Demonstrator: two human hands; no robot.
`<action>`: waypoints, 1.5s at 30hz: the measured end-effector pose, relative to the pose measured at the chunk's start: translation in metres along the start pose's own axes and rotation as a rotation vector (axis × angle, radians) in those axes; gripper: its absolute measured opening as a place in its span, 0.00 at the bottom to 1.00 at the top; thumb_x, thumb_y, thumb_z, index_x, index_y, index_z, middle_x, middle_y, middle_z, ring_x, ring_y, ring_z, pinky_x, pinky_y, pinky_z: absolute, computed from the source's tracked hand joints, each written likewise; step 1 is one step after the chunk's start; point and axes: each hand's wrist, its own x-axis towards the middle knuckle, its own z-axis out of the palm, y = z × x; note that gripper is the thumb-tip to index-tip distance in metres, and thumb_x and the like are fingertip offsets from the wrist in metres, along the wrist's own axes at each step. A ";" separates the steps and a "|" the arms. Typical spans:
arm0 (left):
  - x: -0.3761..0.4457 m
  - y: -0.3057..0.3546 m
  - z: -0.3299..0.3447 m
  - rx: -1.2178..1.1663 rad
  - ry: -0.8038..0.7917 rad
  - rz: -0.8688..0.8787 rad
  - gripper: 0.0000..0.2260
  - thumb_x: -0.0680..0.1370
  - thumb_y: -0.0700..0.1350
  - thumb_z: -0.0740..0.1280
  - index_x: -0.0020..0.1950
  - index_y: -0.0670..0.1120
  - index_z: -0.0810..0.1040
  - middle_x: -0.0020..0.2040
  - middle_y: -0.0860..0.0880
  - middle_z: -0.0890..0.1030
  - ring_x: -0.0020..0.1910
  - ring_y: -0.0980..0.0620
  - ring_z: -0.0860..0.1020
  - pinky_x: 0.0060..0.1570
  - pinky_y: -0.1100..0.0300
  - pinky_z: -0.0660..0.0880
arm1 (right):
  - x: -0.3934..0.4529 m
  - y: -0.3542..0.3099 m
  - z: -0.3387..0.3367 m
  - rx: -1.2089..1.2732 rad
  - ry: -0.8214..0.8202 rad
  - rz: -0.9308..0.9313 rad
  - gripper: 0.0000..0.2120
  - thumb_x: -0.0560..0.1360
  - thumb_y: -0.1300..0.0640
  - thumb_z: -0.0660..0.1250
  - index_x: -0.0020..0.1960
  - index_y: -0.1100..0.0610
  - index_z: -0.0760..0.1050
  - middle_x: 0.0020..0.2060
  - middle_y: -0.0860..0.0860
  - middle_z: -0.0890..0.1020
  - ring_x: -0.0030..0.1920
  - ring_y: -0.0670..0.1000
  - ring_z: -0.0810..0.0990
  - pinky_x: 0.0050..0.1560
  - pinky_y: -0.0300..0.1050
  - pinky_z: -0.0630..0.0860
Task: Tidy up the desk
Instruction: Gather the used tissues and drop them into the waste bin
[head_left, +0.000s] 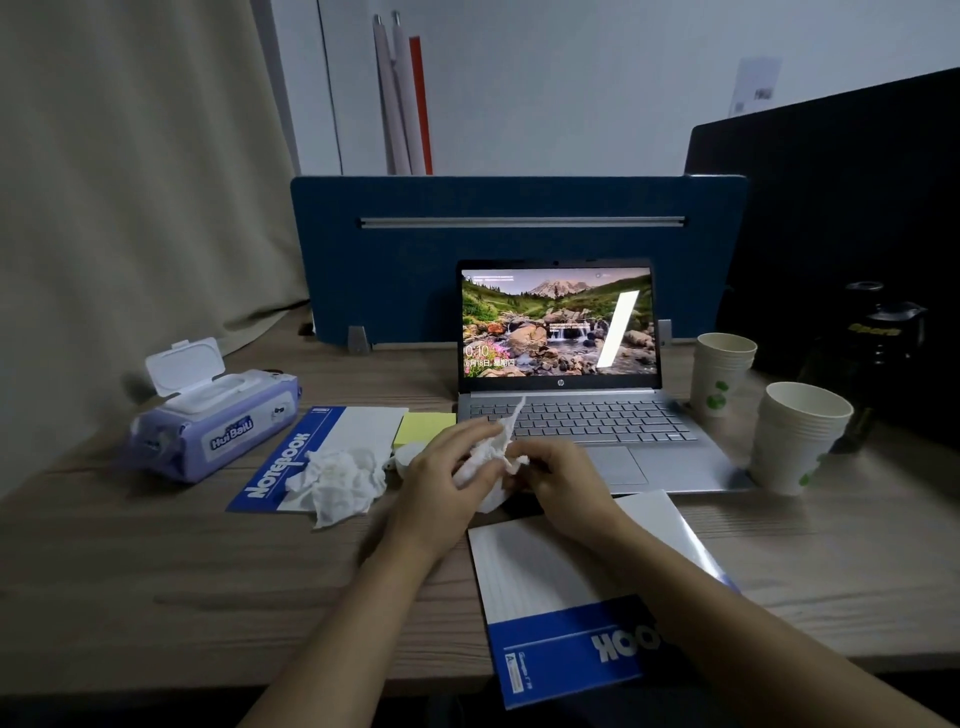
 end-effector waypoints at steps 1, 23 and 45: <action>0.000 -0.001 0.000 0.006 0.023 0.016 0.17 0.77 0.42 0.70 0.62 0.59 0.78 0.62 0.59 0.79 0.62 0.65 0.74 0.56 0.73 0.70 | -0.001 0.000 0.000 0.024 -0.012 0.008 0.15 0.78 0.72 0.59 0.53 0.62 0.82 0.45 0.58 0.86 0.49 0.56 0.85 0.53 0.59 0.80; -0.028 -0.045 -0.166 0.354 0.384 -0.155 0.11 0.74 0.35 0.70 0.44 0.51 0.74 0.46 0.51 0.79 0.48 0.50 0.77 0.44 0.62 0.73 | 0.029 -0.054 0.066 0.067 -0.059 -0.013 0.15 0.78 0.71 0.58 0.50 0.60 0.82 0.48 0.51 0.85 0.46 0.46 0.84 0.51 0.45 0.82; -0.044 -0.078 -0.181 0.109 0.345 -0.351 0.18 0.70 0.35 0.76 0.45 0.56 0.74 0.47 0.53 0.82 0.47 0.59 0.83 0.44 0.66 0.79 | 0.061 -0.074 0.135 -0.442 -0.362 -0.048 0.14 0.76 0.56 0.68 0.62 0.53 0.78 0.57 0.53 0.82 0.54 0.52 0.79 0.55 0.43 0.76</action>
